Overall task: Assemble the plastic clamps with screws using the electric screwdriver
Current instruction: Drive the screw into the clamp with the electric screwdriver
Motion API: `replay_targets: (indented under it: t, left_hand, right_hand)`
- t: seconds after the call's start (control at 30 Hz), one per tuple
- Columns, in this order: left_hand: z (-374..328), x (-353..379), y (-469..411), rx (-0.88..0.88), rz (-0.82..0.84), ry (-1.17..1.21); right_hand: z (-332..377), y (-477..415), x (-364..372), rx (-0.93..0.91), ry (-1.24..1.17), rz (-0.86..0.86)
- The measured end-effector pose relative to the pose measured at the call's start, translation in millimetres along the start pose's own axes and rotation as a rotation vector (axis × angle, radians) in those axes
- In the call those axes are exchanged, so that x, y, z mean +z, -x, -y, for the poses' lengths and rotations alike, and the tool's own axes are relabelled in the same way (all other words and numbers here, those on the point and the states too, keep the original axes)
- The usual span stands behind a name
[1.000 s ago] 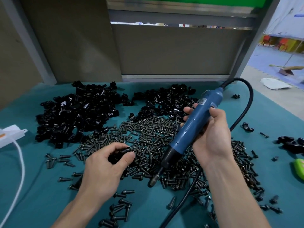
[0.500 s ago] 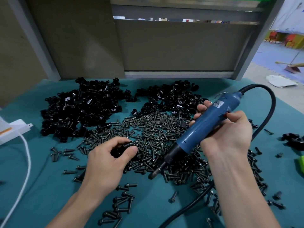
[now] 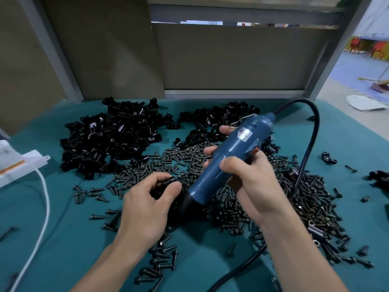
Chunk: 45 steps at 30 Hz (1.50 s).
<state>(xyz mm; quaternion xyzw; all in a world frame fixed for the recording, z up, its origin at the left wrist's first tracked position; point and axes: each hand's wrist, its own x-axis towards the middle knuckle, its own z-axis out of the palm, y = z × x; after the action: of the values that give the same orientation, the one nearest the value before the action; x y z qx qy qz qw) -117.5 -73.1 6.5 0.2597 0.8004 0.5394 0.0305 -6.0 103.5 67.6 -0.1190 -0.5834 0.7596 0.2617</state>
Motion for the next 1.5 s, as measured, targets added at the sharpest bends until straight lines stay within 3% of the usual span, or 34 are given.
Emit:
replay_targets:
  t: [0.1,0.23,0.3,0.4,0.5,0.6,0.7,0.87,1.1,1.3,1.5]
  left_hand:
    - [0.7,-1.0,0.9,0.022,-0.024,0.033]
    - [2.9,-2.1,2.1,0.017,-0.043,0.033]
    - [4.7,-1.0,2.4,0.015,-0.037,-0.037]
    - [4.8,-1.6,3.9,0.05,-0.011,-0.167]
    - [1.7,-3.9,3.6,0.05,-0.022,-0.235]
    - [-1.7,-5.6,1.7,-0.017,-0.047,-0.242]
    - [-2.5,-5.4,2.5,-0.039,-0.036,-0.236]
    - [-5.0,-3.4,3.6,-0.039,0.01,-0.317]
    - [-5.6,-5.3,5.7,-0.009,0.196,-0.316]
    - [-7.1,-4.0,8.4,0.092,0.341,-0.29]
    - [-3.3,-6.4,7.9,0.075,0.396,-0.215]
  right_hand:
    - [7.9,0.9,12.2,-0.064,0.053,-0.137]
    - [27.9,9.2,8.7,-0.325,0.185,-0.269]
    - [30.5,11.0,11.6,-0.413,0.239,-0.259]
    - [27.4,11.5,18.9,-0.459,0.307,-0.114]
    - [15.8,12.5,27.1,-0.335,0.344,0.033]
    - [7.9,8.8,27.5,-0.189,0.185,0.026]
    - [3.5,0.3,14.7,-0.083,-0.044,-0.152]
    - [-11.7,-14.7,-9.7,0.149,-0.629,-0.551]
    - [-13.5,-21.3,-28.3,0.054,-0.831,-0.558]
    - [-14.5,-21.3,-27.9,0.066,-0.885,-0.564]
    - [-13.9,-21.8,-26.3,0.09,-0.861,-0.528]
